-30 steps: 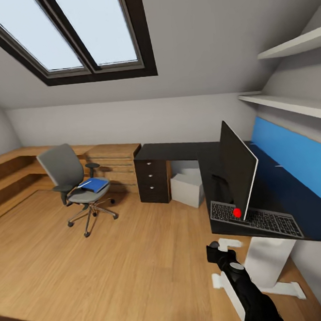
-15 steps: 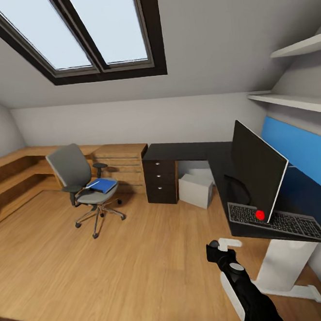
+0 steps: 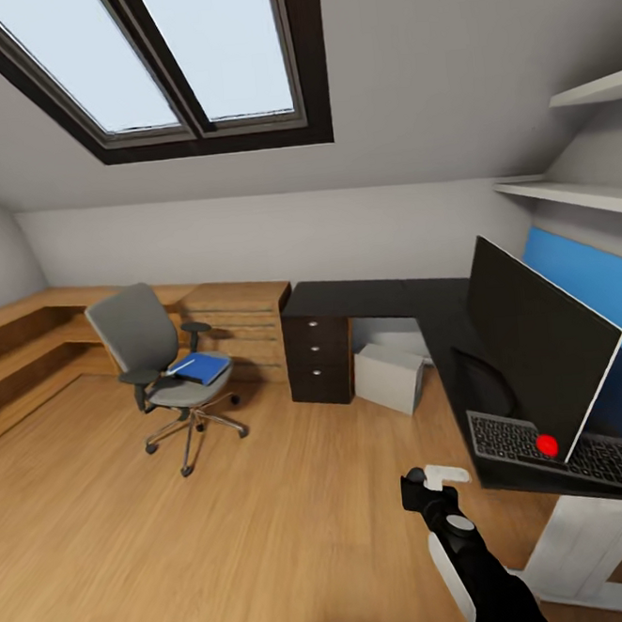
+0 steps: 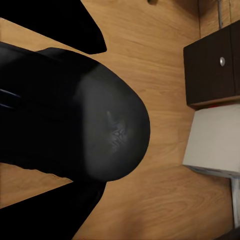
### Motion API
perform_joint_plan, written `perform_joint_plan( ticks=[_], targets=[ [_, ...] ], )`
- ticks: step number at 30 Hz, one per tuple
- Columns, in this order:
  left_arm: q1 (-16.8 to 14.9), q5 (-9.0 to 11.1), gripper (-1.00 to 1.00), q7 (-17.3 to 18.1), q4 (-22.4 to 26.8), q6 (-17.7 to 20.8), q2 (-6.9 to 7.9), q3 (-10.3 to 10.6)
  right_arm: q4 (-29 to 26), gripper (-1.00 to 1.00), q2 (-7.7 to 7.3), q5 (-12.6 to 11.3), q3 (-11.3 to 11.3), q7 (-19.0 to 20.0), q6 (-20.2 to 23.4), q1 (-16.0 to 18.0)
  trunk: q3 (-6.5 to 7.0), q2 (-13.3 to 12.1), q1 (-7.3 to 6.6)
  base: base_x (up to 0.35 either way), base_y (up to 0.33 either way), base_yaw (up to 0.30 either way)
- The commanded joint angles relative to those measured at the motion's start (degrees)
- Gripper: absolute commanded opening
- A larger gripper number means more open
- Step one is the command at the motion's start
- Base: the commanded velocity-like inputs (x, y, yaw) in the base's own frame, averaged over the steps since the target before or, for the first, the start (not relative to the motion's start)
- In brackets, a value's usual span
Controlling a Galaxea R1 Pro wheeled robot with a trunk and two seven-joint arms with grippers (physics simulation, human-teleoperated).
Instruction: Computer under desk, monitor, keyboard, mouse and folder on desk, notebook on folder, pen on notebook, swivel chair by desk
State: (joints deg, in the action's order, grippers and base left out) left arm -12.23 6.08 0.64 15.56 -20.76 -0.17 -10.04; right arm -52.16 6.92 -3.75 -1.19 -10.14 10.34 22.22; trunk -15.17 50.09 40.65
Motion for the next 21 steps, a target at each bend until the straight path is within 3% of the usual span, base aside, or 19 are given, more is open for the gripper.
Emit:
perform_joint_plan(
  ticks=[1,21],
  targets=[
    [-0.04,0.59,1.00,0.07,-0.04,-0.16,0.00,0.11,-0.01,-1.00,0.03,-0.39,-0.04,-0.17,0.13,0.02,-0.07,0.05,0.04,0.331,0.004,0.000],
    [-0.02,0.60,1.00,0.07,-0.10,-0.16,-0.01,0.11,0.07,-1.00,0.20,-0.55,0.75,0.12,-0.23,0.02,-0.07,0.05,0.04,0.328,0.000,0.000]
  ],
)
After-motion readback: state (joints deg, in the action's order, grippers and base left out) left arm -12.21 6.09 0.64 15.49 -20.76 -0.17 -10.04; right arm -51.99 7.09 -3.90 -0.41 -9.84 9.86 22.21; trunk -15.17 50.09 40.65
